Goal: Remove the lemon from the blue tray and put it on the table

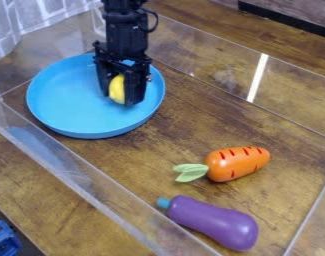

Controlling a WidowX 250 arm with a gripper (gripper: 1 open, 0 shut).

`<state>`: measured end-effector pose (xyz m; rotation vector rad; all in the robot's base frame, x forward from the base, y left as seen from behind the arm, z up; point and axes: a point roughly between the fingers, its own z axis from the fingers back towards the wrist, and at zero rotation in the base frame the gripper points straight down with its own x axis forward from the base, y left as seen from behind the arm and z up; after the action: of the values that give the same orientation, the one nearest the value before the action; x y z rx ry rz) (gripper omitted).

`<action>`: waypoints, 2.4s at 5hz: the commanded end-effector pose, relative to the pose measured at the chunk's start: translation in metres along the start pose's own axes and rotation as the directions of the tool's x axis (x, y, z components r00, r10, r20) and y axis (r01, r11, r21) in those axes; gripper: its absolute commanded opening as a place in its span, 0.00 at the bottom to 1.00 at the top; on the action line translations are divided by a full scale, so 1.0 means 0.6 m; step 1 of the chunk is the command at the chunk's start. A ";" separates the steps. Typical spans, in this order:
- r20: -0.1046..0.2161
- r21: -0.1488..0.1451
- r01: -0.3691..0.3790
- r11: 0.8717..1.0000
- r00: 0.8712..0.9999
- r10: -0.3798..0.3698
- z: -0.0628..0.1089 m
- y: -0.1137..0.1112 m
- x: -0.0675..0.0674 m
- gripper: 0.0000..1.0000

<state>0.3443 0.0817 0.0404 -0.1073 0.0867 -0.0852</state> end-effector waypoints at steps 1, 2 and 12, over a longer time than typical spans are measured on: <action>0.112 0.041 0.034 0.999 0.993 -0.039 0.071 -0.017 0.022 0.00; 0.115 0.040 0.043 0.998 0.992 -0.047 0.077 -0.025 0.025 0.00; 0.108 0.007 0.140 0.990 0.984 -0.140 0.096 -0.098 0.042 0.00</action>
<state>0.3580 0.0315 0.0599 -0.1447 0.0950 -0.1966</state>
